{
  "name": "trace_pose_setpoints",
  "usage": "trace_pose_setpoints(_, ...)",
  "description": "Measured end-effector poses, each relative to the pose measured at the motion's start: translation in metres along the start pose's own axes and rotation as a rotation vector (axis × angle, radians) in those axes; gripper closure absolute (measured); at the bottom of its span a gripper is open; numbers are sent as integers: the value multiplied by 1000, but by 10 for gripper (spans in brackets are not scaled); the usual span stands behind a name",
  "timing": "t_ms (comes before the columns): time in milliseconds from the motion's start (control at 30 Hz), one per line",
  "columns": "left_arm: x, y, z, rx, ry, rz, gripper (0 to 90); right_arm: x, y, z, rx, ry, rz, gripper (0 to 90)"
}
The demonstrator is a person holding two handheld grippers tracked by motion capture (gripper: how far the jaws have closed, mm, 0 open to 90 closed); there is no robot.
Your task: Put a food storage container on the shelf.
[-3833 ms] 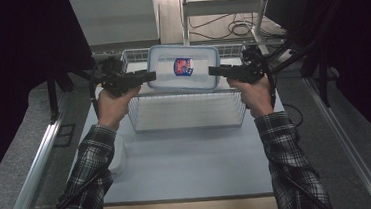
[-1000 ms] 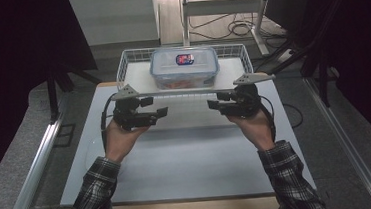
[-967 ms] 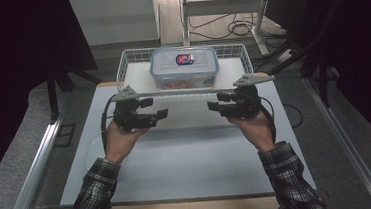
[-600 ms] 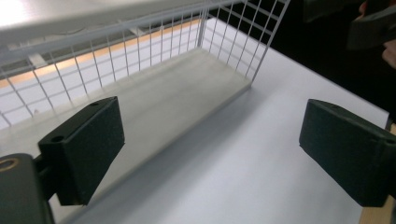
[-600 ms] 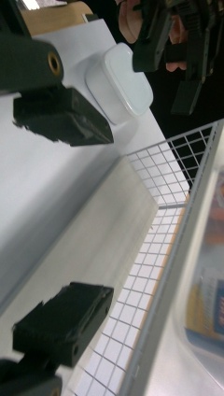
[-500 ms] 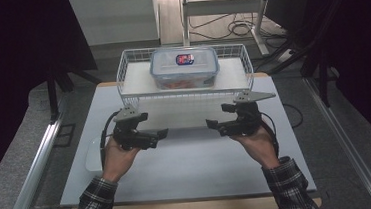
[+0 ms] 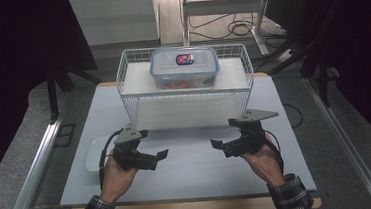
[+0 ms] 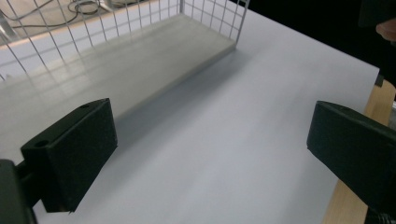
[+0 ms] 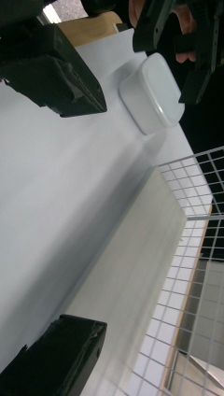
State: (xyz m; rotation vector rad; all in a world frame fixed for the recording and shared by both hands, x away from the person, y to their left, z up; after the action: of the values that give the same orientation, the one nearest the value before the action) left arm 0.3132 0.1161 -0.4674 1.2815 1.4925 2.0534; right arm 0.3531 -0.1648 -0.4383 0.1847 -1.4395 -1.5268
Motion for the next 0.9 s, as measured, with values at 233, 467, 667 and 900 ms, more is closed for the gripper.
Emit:
trace_pose_setpoints(233,-1,-22,-14,-15,8,19,6,4,-20,-3,-24,-4,22,0)
trace_pose_setpoints(467,0,-37,-21,-21,29,12,8,5,-38,-7,-35,-9,32,0)
trace_pose_setpoints(667,-2,-56,-29,-28,53,25,11,5,-56,-11,-47,-28,36,0)
trace_pose_setpoints(900,-7,-71,-36,-52,66,70,11,4,-76,-11,-23,-57,63,0)
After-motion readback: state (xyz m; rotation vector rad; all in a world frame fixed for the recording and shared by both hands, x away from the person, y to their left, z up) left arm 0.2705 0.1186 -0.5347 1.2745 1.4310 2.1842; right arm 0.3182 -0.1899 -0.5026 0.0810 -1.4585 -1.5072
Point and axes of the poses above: each handheld gripper's, and its own axes: x roughly backward along the jaws, y roughly out of its top, z roughly to its left, the point moved 5 cm from there along -x, roughly forward along the jaws, and after that the axes turned 12 degrees about -x, right-handed, at the moved point
